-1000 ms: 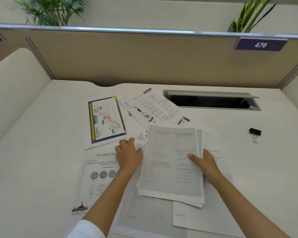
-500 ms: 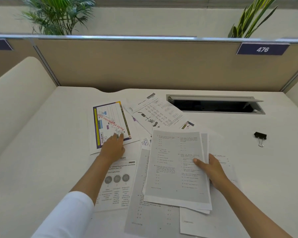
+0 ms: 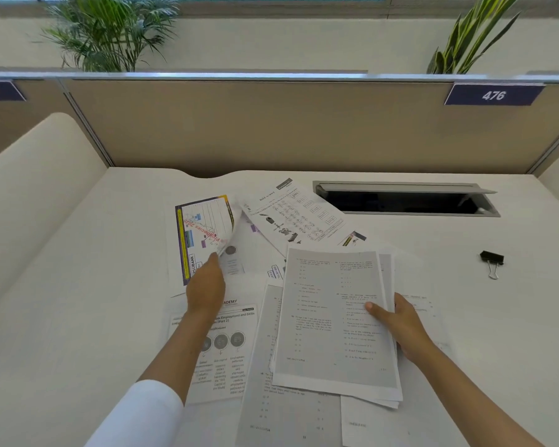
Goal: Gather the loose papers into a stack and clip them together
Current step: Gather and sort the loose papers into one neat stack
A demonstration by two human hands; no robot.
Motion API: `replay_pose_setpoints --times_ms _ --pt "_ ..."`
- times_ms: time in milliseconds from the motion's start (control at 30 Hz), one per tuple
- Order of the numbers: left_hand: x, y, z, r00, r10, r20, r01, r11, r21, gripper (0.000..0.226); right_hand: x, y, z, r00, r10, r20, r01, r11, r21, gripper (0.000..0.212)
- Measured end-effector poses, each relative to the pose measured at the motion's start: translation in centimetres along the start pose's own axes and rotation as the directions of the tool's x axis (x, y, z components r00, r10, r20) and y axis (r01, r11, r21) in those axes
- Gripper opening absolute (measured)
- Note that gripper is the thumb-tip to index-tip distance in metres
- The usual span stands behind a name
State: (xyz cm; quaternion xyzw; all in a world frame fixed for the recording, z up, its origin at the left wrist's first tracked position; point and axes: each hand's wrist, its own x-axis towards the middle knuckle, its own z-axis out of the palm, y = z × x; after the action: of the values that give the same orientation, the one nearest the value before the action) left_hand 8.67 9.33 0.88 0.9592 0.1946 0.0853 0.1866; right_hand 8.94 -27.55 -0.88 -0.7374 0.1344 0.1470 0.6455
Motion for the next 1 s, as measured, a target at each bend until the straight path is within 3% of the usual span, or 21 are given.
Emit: replay_pose_setpoints --times_ms 100,200,300,433,600,700,867,1000 --pt "-0.5 0.6 -0.4 0.981 -0.073 -0.178 0.042 0.984 -0.174 0.03 0.0 -0.1 0.0 1.0 0.006 -0.005 -0.006 1.0 0.003 0.041" --pt "-0.7 1.7 -0.7 0.96 -0.072 -0.269 0.008 0.973 -0.23 0.041 0.0 0.0 0.0 1.0 0.014 -0.007 -0.014 1.0 -0.001 0.042" --pt "-1.3 3.1 -0.6 0.959 0.074 -0.275 -0.13 0.973 -0.193 0.047 -0.2 -0.1 0.0 1.0 0.008 -0.008 -0.009 1.0 -0.006 0.042" --pt "-3.1 5.0 0.3 0.927 0.331 -0.175 -0.35 0.933 -0.087 0.042 -0.2 -0.2 0.0 1.0 0.011 -0.006 -0.012 1.0 -0.012 0.041" --pt "-6.7 7.7 2.3 0.718 0.686 -0.117 -0.686 0.726 0.052 0.033 -0.1 -0.2 0.0 1.0 0.019 -0.004 -0.019 0.999 -0.036 0.043" --pt "-9.0 9.2 3.7 0.667 0.743 -0.042 -0.744 0.668 -0.001 0.032 -0.2 -0.4 0.2 1.0 0.016 -0.025 -0.018 0.998 -0.062 0.043" --pt "-12.6 10.6 4.8 0.484 0.869 0.105 -0.856 0.495 -0.148 0.037 -0.3 -1.0 0.5 0.993 0.074 -0.088 -0.079 0.996 -0.052 0.054" --pt "-13.9 10.6 4.8 0.44 0.879 0.185 -0.837 0.476 -0.271 0.041 -0.5 -1.1 0.4 0.996 0.06 -0.067 -0.062 0.998 -0.026 0.053"
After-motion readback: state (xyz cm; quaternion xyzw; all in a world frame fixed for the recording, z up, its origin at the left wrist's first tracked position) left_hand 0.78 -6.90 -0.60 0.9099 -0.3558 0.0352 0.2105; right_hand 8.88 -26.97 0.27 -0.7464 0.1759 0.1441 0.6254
